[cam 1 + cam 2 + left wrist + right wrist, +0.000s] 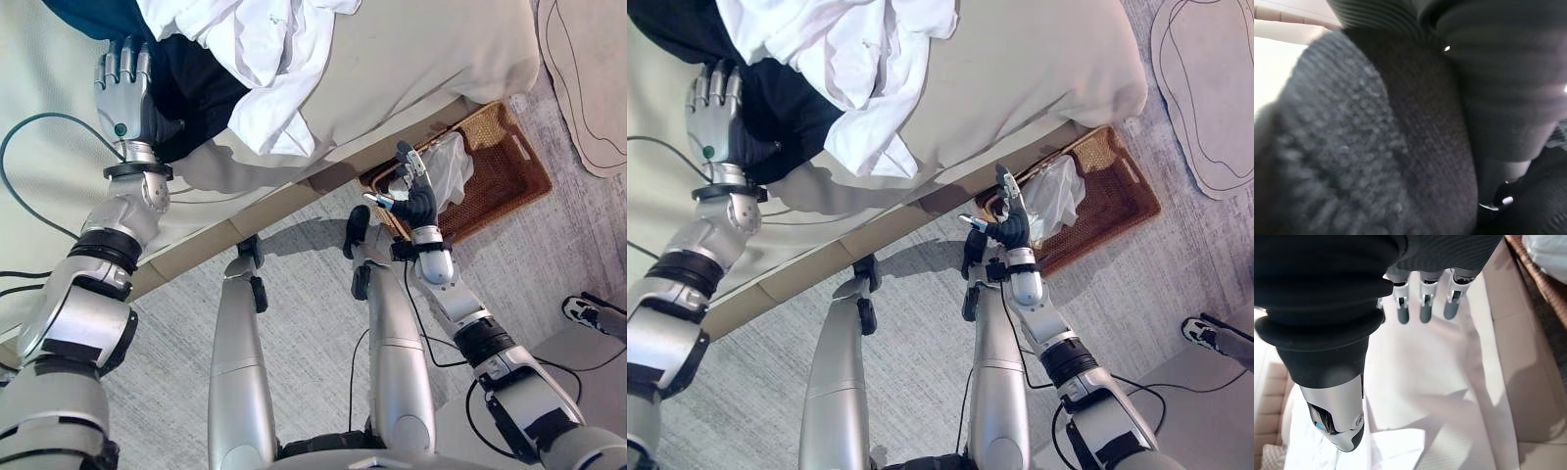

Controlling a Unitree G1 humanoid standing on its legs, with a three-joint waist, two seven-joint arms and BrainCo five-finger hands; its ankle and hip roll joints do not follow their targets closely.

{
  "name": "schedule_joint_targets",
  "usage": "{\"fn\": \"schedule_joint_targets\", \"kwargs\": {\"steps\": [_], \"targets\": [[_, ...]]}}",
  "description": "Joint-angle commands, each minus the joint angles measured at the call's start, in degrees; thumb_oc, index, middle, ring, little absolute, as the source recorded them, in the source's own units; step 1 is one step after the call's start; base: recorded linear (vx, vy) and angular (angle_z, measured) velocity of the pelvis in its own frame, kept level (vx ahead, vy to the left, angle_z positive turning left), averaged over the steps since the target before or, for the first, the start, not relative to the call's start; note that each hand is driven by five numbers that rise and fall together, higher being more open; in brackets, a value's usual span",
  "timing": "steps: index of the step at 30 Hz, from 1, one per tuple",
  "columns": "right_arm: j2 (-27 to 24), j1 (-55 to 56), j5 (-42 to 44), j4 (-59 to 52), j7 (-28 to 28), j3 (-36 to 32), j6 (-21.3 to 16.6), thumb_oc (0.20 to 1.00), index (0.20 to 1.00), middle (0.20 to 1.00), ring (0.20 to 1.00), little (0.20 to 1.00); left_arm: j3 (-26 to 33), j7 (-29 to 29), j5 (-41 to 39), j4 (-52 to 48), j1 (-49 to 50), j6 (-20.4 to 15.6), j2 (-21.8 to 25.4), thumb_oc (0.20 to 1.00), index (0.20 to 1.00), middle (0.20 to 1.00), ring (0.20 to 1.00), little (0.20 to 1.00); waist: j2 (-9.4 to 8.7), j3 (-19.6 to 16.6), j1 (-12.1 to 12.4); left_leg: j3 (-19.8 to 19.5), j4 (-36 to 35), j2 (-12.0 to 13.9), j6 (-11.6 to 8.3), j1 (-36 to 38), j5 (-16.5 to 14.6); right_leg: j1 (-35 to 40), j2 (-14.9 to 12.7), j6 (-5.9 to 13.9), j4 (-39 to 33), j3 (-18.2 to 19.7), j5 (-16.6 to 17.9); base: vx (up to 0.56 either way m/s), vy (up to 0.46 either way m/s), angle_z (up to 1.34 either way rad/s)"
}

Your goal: Pick up clothes into the bucket

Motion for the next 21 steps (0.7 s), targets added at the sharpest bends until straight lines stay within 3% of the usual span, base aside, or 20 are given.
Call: {"fn": "schedule_joint_targets", "kwargs": {"steps": [1,2,3,4,5,9,21], "targets": [[-1.38,1.53,0.54,-4.27,0.51,-0.88,-3.46,1.0,1.0,1.0,1.0,1.0,-2.32,-3.25,6.26,1.22,-1.84,0.61,-0.32,1.0,1.0,1.0,1.0,1.0,0.21,-1.07,0.15,0.9,2.08,-1.54,1.6,0.08,-3.85,1.18,-2.18,5.0,-0.16,0.54,1.79,0.0,0.0,0.0],[-1.46,1.27,0.71,-3.89,0.77,-0.96,-2.95,1.0,1.0,1.0,1.0,1.0,-3.19,-6.17,6.38,3.1,-2.31,1.55,-0.59,1.0,1.0,1.0,1.0,1.0,0.3,-1.08,0.04,1.05,2.02,-1.6,1.7,0.18,-3.87,1.12,-2.12,4.96,-0.13,0.72,1.96,0.0,0.0,0.0],[-1.26,1.34,0.87,-3.78,1.02,-0.99,-2.81,1.0,1.0,1.0,1.0,1.0,-3.32,-6.69,6.06,3.45,-2.73,1.19,-0.94,0.561,0.561,0.561,0.561,0.561,0.23,-1.08,-0.05,1.15,1.94,-1.59,1.69,0.27,-3.86,1.2,-2.13,4.95,-0.36,0.78,2.05,0.0,0.0,0.0],[-1.27,1.3,0.97,-3.71,1.21,-1.06,-2.65,1.0,1.0,1.0,1.0,1.0,-3.6,-7.75,5.63,4.32,-3.17,1.13,-1.04,0.332,0.332,0.332,0.332,0.332,0.24,-1.08,-0.13,1.19,1.93,-1.6,1.7,0.33,-3.84,1.23,-2.11,4.95,-0.47,0.85,2.12,0.0,0.0,0.0],[-1.27,1.29,0.98,-3.71,1.22,-1.09,-2.64,1.0,1.0,1.0,1.0,1.0,-3.66,-7.77,5.6,4.38,-3.25,1.11,-1.05,0.2,0.2,0.2,0.2,0.2,0.24,-1.08,-0.1,1.2,1.92,-1.6,1.7,0.33,-3.83,1.23,-2.11,4.95,-0.48,0.85,2.12,0.0,0.0,0.0],[-1.15,1.91,1.48,-4.12,2.51,-1.77,-2.03,1.0,1.0,1.0,1.0,1.0,-3.85,-11.97,4.83,5.47,-3.3,0.78,-0.37,0.2,0.2,0.2,0.2,0.2,0.55,-1.14,-0.17,1.3,1.81,-1.56,1.71,0.57,-3.77,1.49,-2.09,5.01,-0.75,1.01,2.22,0.0,0.0,0.0],[-0.69,3.18,1.3,-3.24,2.73,-3.22,-1.67,1.0,1.0,1.0,1.0,1.0,1.63,-11.58,3.83,2.23,6.14,-1.07,-0.58,0.2,0.2,0.2,0.2,0.2,1.2,-2.77,1.07,1.4,-1.96,-1.73,1.45,6.47,-2.92,6.83,-2.04,5.11,-2.77,0.02,2.07,0.0,-0.002,0.0]]}}
